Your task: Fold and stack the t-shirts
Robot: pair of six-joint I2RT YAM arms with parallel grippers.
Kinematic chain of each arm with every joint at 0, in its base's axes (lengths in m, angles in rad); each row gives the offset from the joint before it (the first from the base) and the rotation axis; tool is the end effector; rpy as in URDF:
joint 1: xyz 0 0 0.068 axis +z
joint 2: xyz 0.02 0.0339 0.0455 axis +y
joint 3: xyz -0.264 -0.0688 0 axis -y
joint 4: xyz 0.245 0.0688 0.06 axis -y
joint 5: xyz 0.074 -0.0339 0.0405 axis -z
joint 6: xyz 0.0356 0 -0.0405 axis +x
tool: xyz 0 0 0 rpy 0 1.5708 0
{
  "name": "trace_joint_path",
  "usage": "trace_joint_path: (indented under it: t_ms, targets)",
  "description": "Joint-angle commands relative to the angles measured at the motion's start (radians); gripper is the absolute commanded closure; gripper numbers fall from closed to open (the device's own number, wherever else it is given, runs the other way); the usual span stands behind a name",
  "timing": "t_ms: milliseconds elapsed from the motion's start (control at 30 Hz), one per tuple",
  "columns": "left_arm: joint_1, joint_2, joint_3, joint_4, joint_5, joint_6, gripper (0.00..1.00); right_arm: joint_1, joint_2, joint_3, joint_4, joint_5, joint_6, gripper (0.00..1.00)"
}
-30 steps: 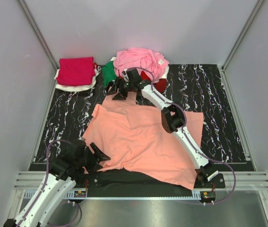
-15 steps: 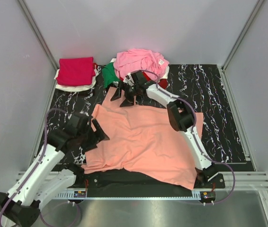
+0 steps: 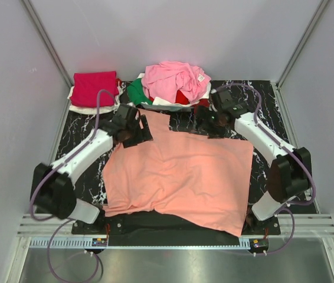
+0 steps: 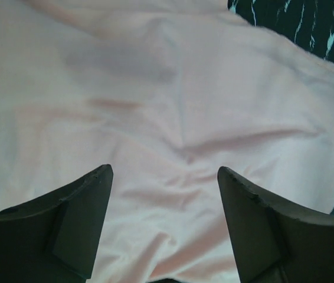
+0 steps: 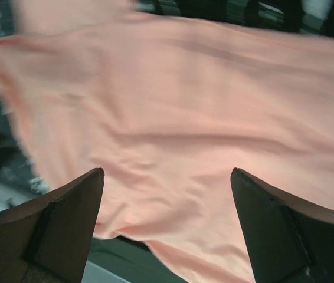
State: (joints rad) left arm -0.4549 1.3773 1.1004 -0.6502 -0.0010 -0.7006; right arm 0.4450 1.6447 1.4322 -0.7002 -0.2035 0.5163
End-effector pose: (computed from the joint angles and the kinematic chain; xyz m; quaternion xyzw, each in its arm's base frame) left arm 0.2579 -0.1261 0.2756 -0.1164 0.9415 -0.1724 0.2652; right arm 0.3202 0.1607 0.2976 0.0008 0.9420 0.2339 0.2406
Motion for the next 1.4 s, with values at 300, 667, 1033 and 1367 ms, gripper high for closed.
trace_joint_path:
  t_ms: [300, 667, 1033, 1367]
  targets:
    - [0.093, 0.616, 0.372, 0.152, 0.041, 0.053, 0.27, -0.158, 0.249, -0.113, -0.114, 0.22, -0.042, 0.05]
    - [0.281, 0.799, 0.427, 0.184, 0.119, -0.017, 0.31, -0.221, 0.756, 0.5, -0.243, 0.21, -0.137, 0.09]
    - [0.36, 1.009, 0.922, 0.028, 0.144, 0.104, 0.31, -0.267, 1.012, 1.022, -0.398, 0.139, -0.147, 0.08]
    - [0.346, 0.746, 0.919, -0.094, 0.09, 0.193, 0.23, -0.269, 0.7, 0.795, -0.364, 0.15, -0.171, 0.06]
